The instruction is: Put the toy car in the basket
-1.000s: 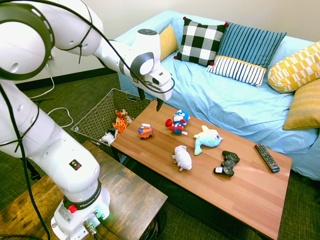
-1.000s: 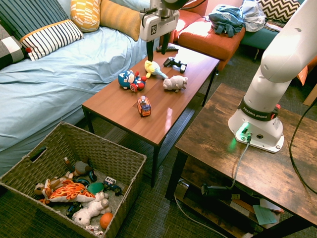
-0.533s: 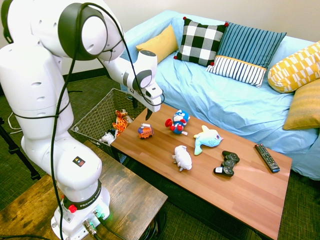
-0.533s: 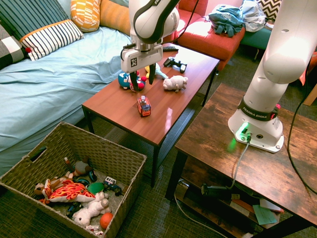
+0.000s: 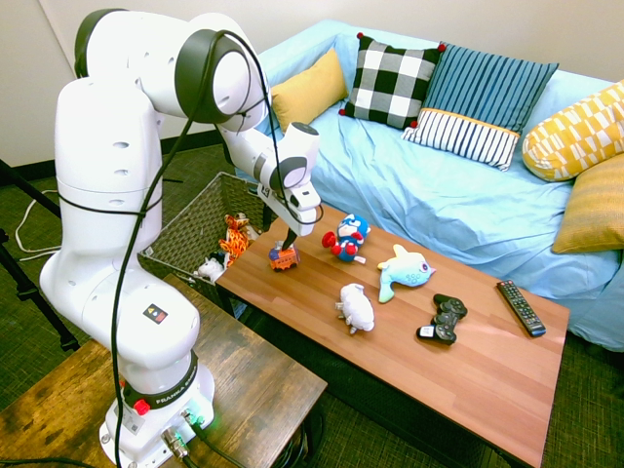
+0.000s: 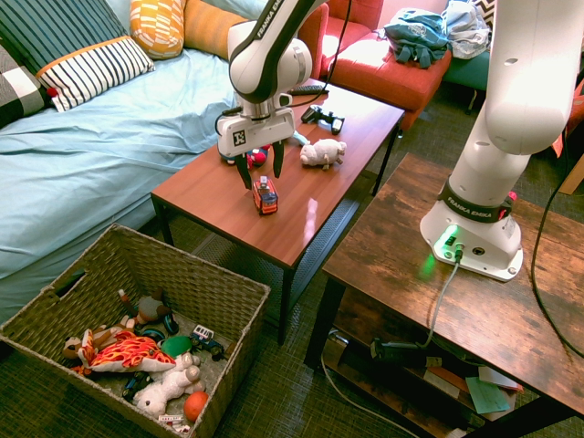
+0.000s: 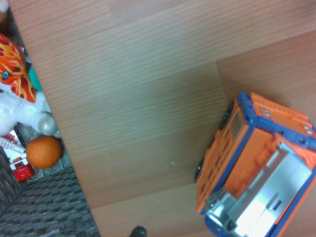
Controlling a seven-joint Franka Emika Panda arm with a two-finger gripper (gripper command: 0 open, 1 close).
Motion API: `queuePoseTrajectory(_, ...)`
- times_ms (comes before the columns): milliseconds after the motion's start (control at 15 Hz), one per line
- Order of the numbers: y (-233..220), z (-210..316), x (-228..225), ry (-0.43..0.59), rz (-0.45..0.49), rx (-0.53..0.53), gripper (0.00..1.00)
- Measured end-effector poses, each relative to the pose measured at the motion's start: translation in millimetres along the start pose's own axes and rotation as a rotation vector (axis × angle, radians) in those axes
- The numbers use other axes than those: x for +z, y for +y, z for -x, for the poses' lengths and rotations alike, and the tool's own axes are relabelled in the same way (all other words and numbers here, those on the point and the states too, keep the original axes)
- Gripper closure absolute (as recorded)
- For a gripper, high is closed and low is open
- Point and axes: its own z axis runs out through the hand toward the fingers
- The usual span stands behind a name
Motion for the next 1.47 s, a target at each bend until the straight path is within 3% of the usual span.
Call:
queuePoseTrajectory(467, -27, -28, 30, -0.026, 0.077, 0.071, 0.0)
queuePoseTrajectory(533, -29, -31, 33, -0.024, 0.087, 0.082, 1.0)
queuePoseTrajectory(1467, -35, -43, 41, -0.007, 0.112, 0.091, 1.0)
